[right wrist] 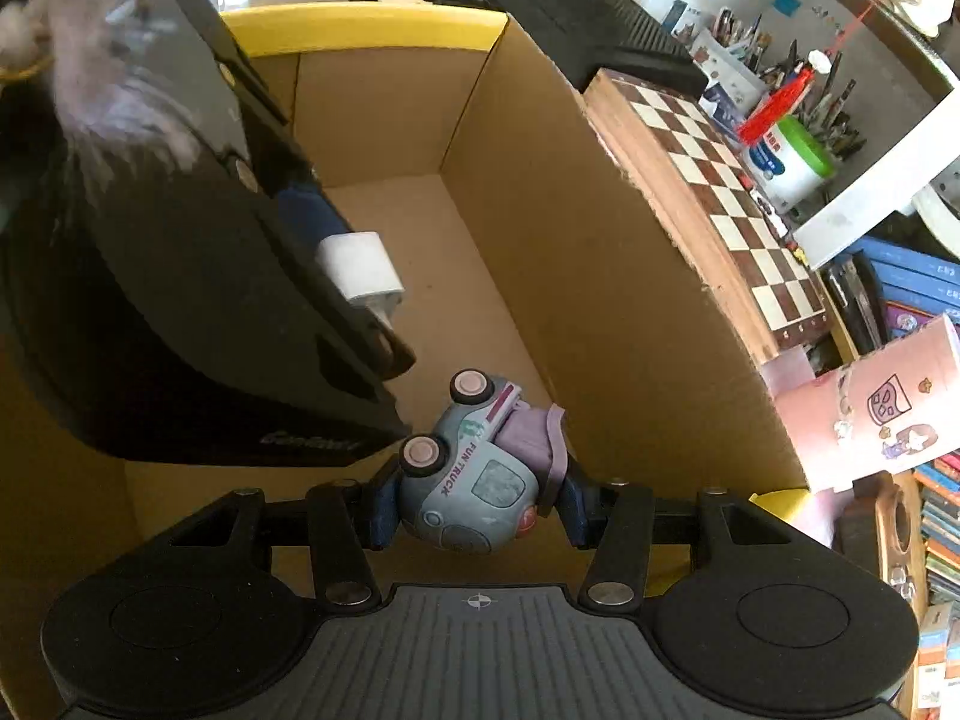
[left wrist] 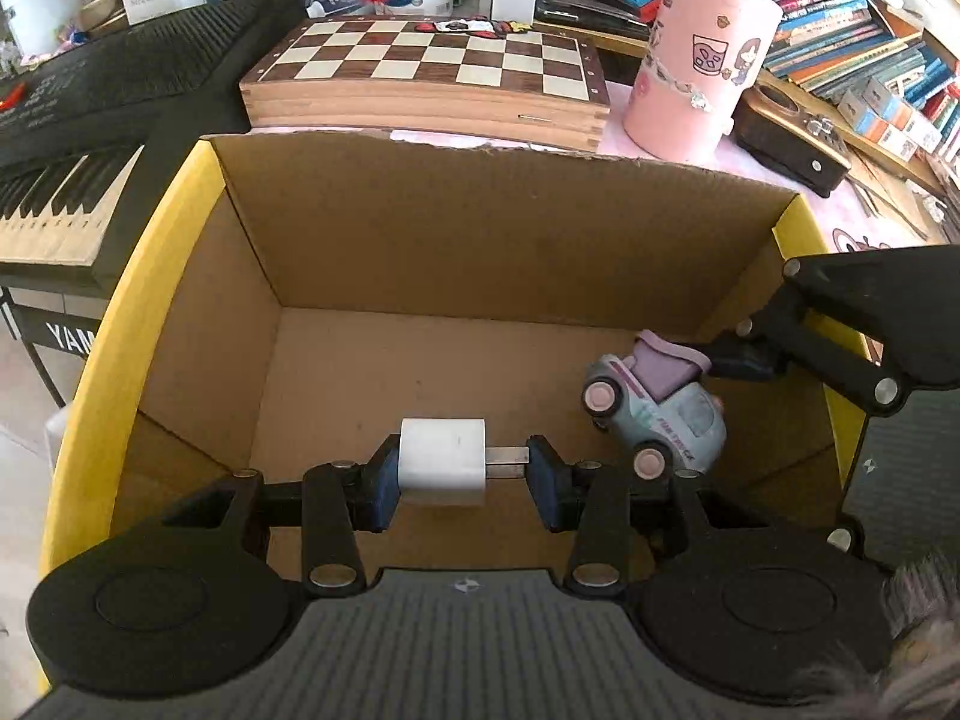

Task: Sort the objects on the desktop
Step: 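Lower into the yellow box and open the left tool while the right tool releases the truck, then withdraw both open tools from the box back over the table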

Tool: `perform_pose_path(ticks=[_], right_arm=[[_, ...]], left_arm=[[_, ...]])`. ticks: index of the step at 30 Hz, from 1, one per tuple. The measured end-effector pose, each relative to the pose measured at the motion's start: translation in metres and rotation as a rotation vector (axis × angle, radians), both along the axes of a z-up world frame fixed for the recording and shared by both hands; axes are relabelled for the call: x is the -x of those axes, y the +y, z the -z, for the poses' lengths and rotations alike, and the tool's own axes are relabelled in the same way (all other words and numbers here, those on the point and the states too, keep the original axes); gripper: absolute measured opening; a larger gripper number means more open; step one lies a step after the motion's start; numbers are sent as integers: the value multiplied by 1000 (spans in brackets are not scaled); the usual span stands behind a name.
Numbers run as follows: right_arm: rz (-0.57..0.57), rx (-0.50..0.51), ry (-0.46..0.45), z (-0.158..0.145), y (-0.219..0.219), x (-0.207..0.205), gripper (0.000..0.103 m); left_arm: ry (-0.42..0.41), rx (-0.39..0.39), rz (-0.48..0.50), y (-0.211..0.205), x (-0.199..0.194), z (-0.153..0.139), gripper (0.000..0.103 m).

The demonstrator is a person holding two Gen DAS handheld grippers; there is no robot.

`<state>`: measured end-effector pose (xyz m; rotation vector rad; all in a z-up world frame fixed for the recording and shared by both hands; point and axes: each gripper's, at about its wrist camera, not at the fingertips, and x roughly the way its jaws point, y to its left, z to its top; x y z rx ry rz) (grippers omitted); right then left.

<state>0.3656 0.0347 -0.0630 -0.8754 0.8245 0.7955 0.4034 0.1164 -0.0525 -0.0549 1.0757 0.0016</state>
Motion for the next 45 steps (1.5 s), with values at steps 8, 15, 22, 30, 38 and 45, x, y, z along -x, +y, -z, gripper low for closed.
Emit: perform_pose_path(ticks=[8, 15, 22, 30, 38, 45], right_arm=[[35, -83, -31, -10, -5, 3, 55], [143, -322, -81, -59, -37, 28, 63], [263, -589, -211, -110, -85, 77, 64], [430, -744, -325, -137, -131, 125, 64], [606, -754, -359, -128, -153, 175, 64], [705, -706, -349, -110, -157, 229, 64]], left_arm=[[-102, -5, -48, 2, 12, -15, 69], [-331, -65, -50, -4, 62, -65, 83], [-548, -61, -81, -7, 131, -118, 89], [-674, -51, -151, -10, 202, -138, 92], [-678, -37, -144, -18, 262, -123, 93], [-624, -26, -103, -22, 308, -103, 93]])
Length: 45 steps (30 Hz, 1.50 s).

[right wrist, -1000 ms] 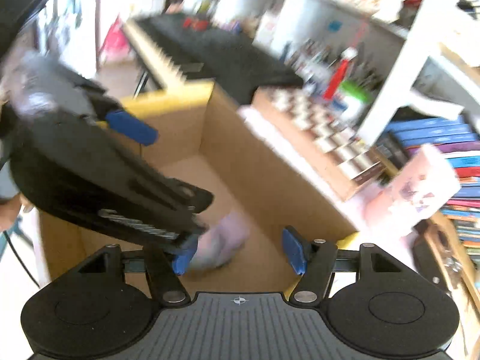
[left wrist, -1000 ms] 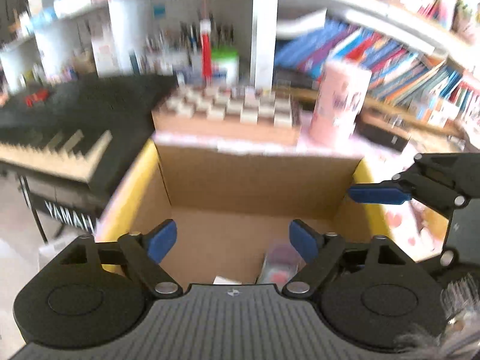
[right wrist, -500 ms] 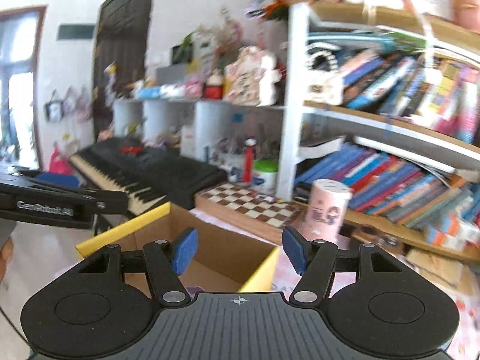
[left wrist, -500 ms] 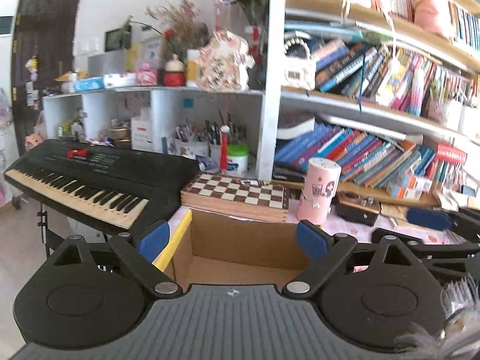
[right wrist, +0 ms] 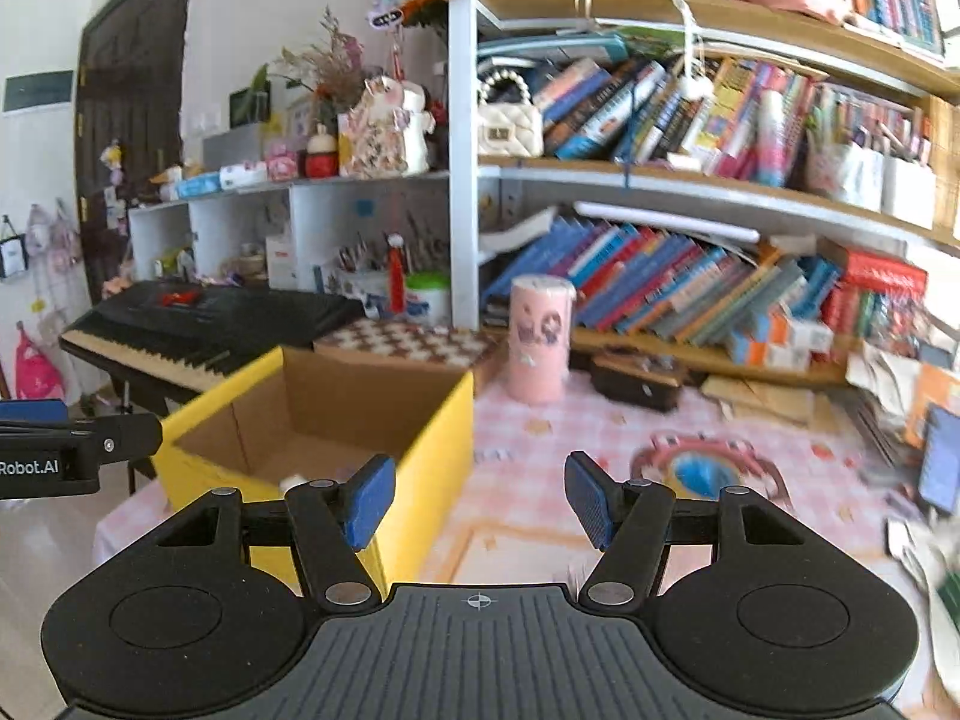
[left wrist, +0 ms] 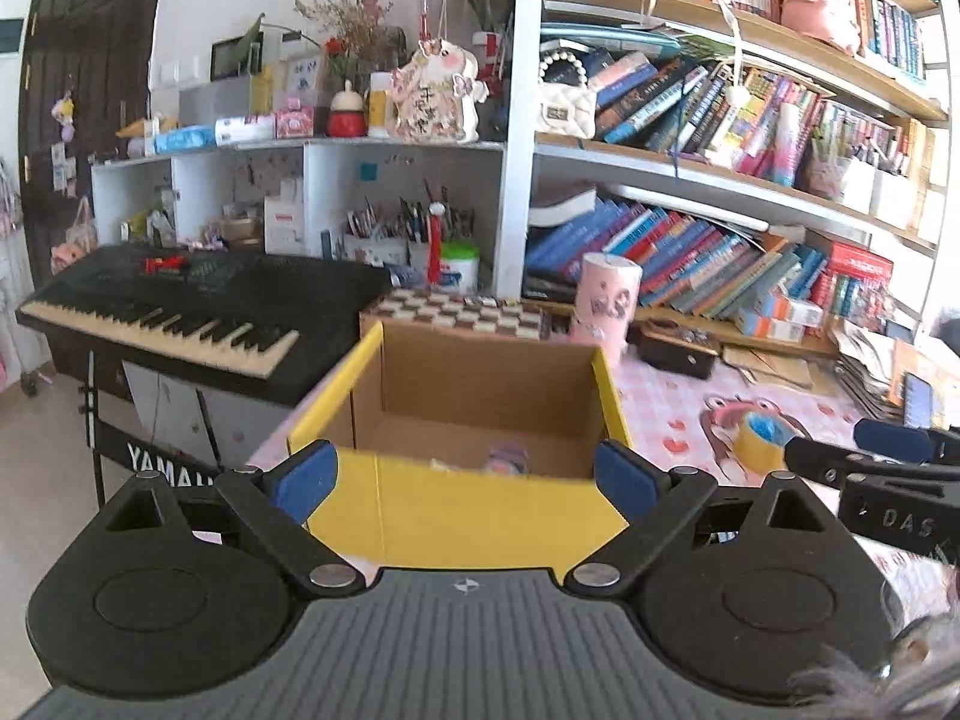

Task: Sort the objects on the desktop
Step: 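Withdraw both open tools from the box back over the table, then move the left tool toward the pink pig plush while the right tool approaches the white spray bottle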

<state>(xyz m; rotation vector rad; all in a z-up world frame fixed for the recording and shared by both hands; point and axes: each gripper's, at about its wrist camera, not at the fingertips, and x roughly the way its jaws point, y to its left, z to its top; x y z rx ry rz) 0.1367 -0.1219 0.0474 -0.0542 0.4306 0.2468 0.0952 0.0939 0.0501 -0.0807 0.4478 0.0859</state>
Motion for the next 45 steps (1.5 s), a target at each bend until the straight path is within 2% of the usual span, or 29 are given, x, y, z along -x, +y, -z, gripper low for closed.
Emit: perform_pose_path(ticks=[12, 20, 31, 45], right_arm=[[48, 32, 76, 20, 10, 73, 64], [68, 53, 158, 34, 10, 100, 64], [173, 61, 214, 43, -19, 111, 64], [359, 46, 241, 48, -90, 109, 64]], left_arm=[[59, -3, 40, -9, 69, 21, 93], [116, 3, 97, -22, 84, 34, 93], [176, 8, 235, -55, 71, 45, 93], [208, 6, 434, -137, 36, 53, 93]])
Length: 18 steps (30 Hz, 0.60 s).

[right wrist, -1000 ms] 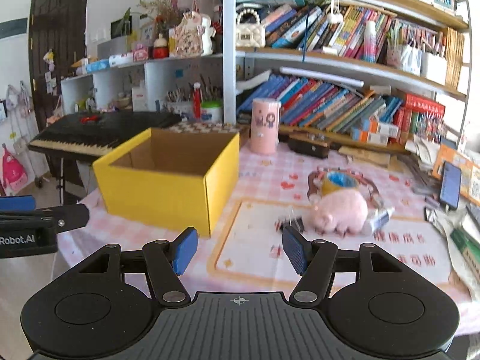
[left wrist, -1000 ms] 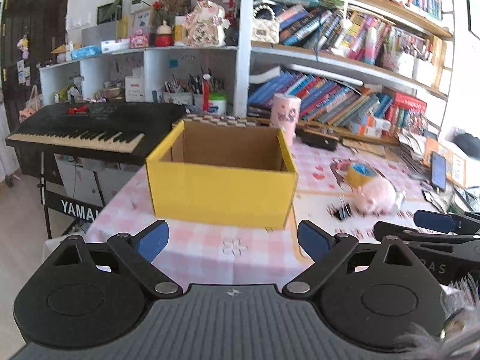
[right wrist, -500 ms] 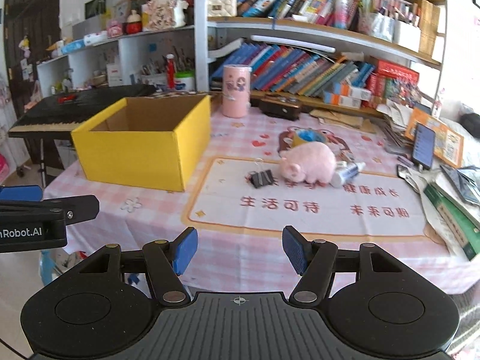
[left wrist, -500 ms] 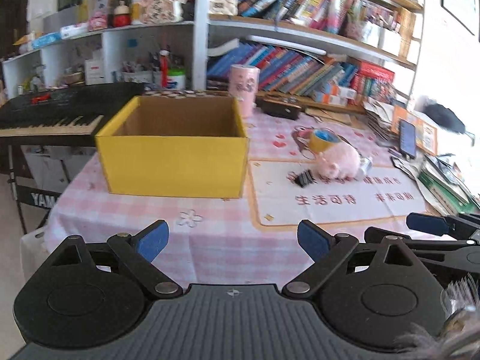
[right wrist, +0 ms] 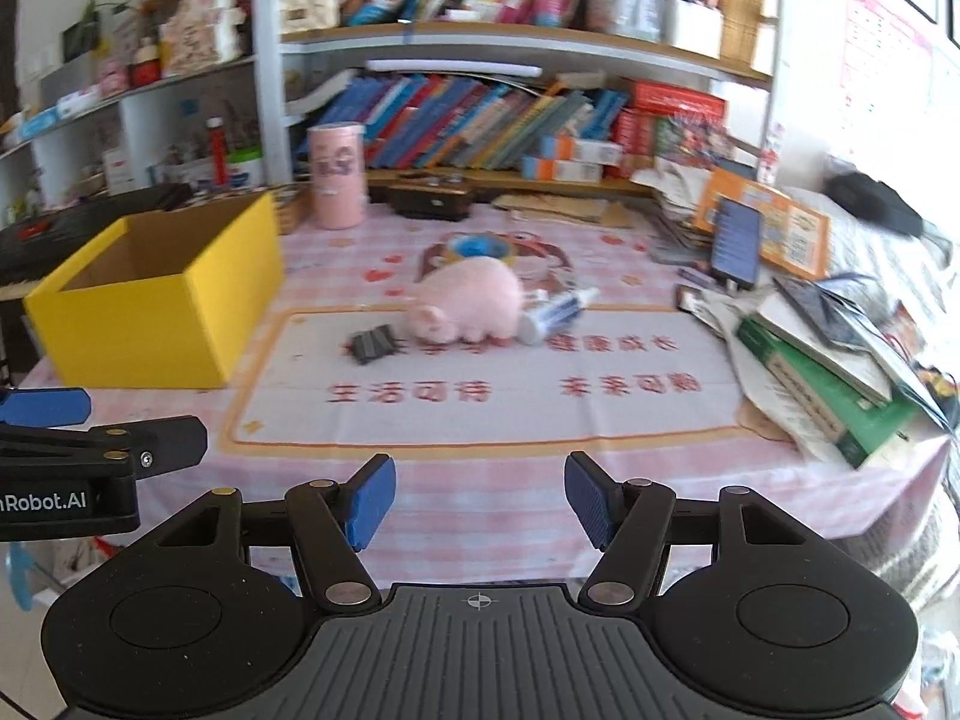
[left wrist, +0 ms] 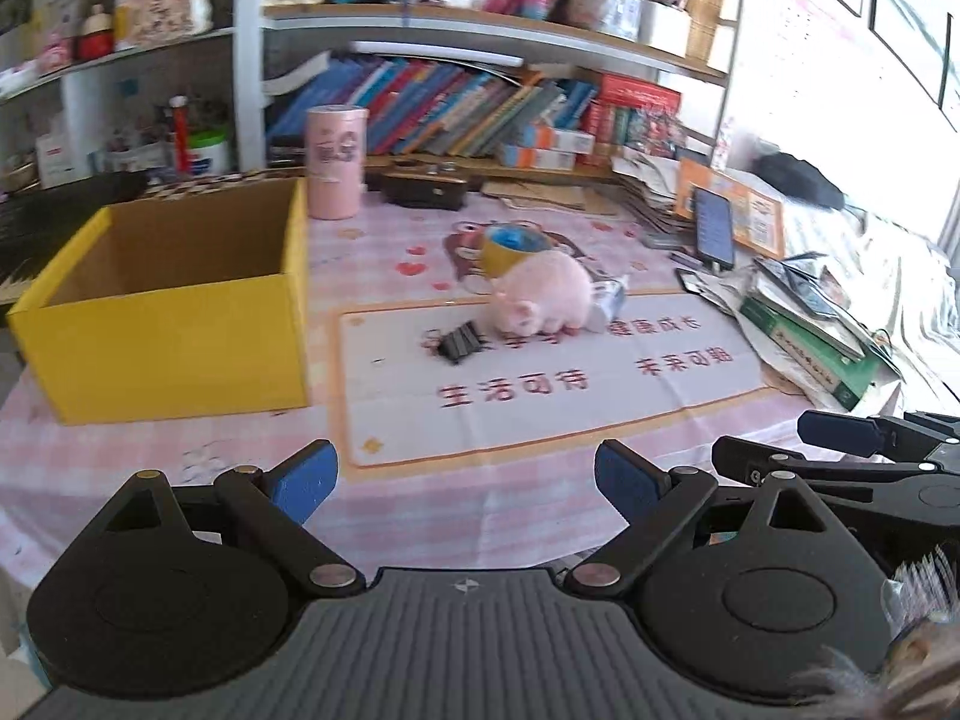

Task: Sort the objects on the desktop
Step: 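Move the left tool toward the pink pig plush while the right tool approaches the white spray bottle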

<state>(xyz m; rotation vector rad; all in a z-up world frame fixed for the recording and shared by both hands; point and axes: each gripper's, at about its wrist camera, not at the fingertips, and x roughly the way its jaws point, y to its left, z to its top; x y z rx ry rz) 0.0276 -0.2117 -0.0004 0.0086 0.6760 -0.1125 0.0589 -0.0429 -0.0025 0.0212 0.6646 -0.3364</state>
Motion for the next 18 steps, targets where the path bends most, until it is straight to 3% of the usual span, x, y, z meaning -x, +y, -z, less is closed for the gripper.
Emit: perform_pose_path(ticks=[7, 18], right_arm=[[52, -15, 33, 9, -33, -9, 64], [19, -44, 71, 16, -85, -61, 64]], left_arm=[[38, -19, 56, -37, -18, 9, 93], [100, -35, -4, -87, -72, 18, 93]])
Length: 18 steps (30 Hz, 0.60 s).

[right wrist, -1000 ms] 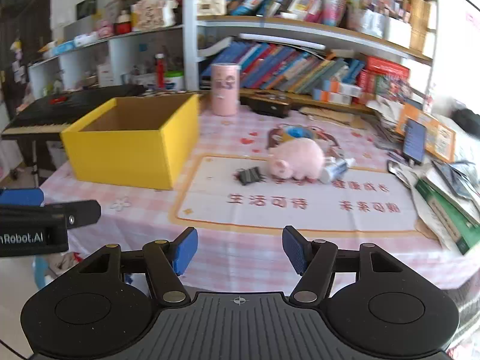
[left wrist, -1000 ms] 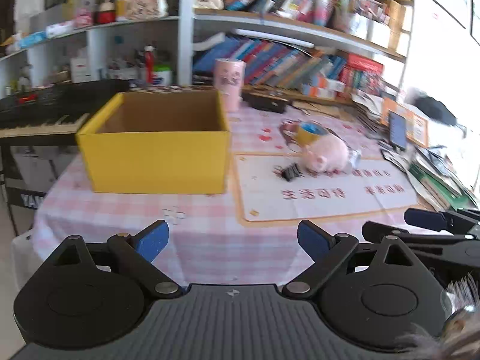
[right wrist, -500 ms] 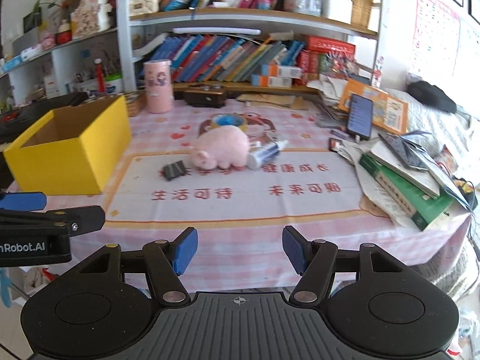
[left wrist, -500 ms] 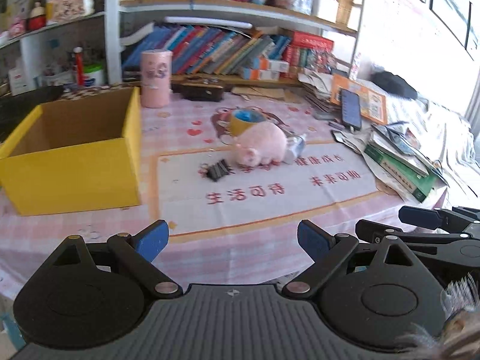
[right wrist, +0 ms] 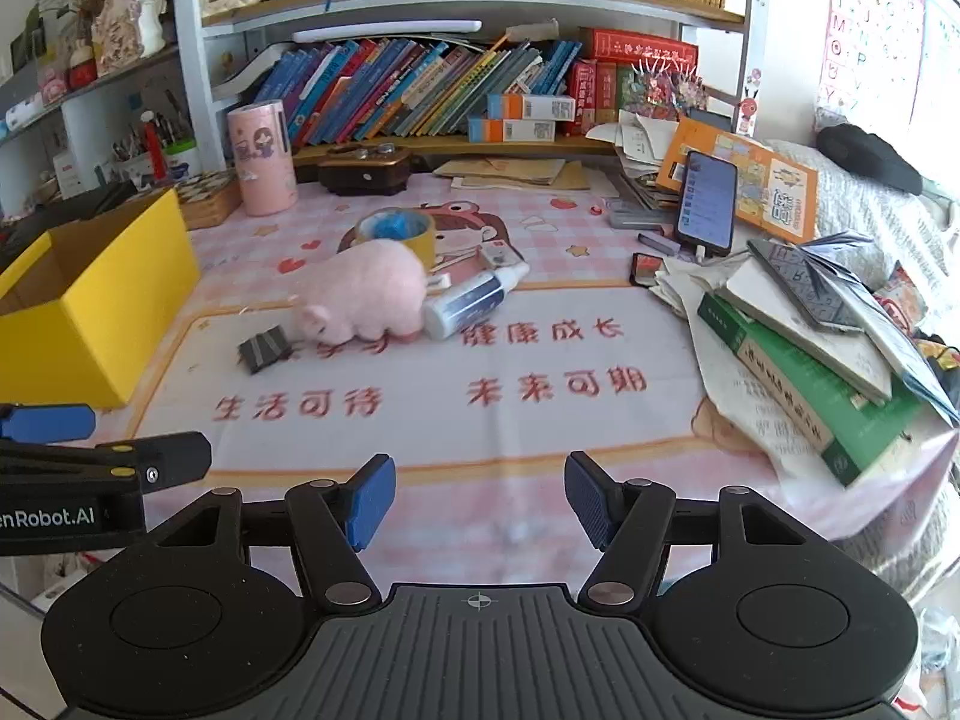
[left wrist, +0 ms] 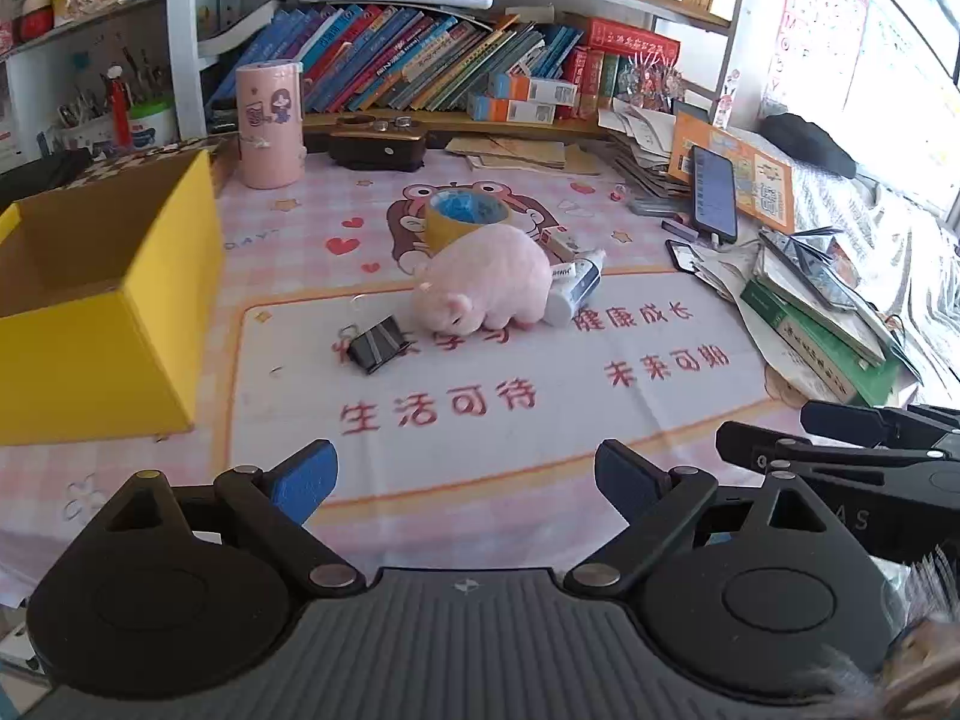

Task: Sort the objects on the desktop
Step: 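Move the left tool toward the pink pig plush while the right tool approaches the white spray bottle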

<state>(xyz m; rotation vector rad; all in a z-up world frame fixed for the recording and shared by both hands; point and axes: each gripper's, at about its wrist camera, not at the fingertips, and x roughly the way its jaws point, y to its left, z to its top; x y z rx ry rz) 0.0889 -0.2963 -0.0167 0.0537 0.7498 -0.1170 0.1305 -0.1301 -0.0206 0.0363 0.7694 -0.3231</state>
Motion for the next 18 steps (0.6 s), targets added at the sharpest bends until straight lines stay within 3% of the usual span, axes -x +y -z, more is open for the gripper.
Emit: perform_pose_path(ticks=[8, 18], right_arm=[[-34, -33, 38, 7, -48, -51, 64], [-81, -90, 66, 15, -85, -110, 64]], left_arm=[[24, -31, -50, -43, -39, 8, 97], [8, -87, -117, -68, -80, 9, 98]])
